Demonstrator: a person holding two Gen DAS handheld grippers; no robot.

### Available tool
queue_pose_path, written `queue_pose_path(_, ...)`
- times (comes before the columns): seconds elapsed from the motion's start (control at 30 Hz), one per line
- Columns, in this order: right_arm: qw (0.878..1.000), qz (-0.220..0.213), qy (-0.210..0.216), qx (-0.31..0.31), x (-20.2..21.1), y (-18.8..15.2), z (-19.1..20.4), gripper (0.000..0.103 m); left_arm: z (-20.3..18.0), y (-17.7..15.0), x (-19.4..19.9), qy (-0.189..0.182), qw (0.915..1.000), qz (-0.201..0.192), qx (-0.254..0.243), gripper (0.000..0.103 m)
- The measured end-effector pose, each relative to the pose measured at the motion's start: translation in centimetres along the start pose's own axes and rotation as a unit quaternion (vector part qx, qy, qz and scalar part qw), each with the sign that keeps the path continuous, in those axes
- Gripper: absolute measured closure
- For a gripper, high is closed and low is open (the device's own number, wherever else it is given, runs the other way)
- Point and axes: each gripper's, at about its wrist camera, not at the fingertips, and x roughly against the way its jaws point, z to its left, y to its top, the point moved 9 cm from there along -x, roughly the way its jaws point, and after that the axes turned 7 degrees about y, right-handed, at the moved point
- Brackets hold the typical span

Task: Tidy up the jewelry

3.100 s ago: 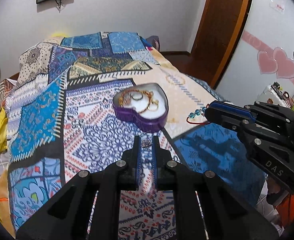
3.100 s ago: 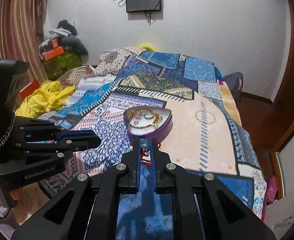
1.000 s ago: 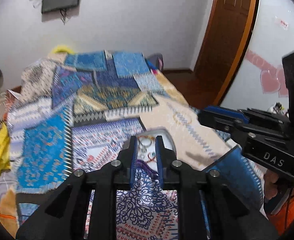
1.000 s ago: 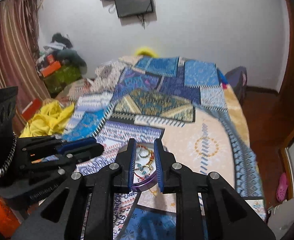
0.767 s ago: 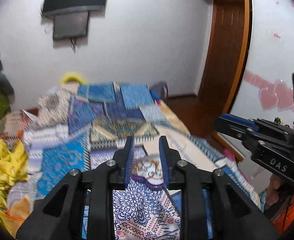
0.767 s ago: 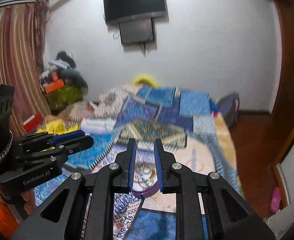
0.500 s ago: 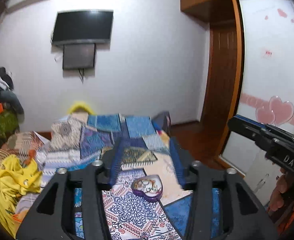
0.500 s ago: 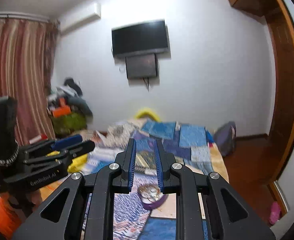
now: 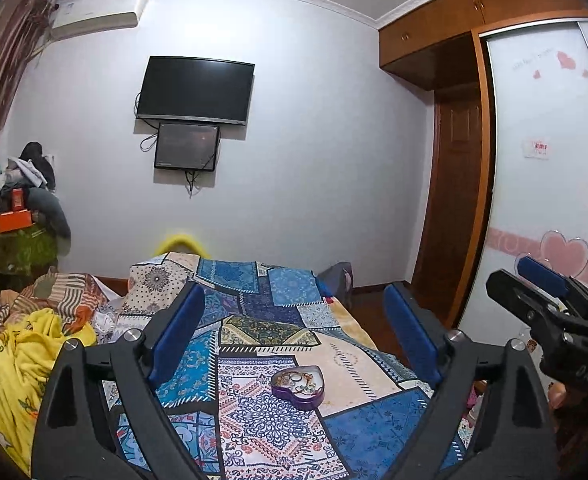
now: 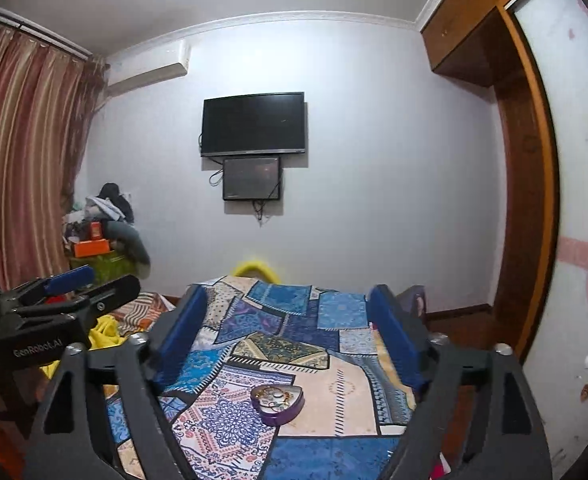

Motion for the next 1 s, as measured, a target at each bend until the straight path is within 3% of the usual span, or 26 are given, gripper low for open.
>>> queue_pose_path(1.0, 1.0, 0.024, -0.005, -0.007, 1.6, -1.5, -0.9, 0.017, -1.5, -1.0, 0.7, -0.007, 0.9997, 0.012, -0.02, 0.01)
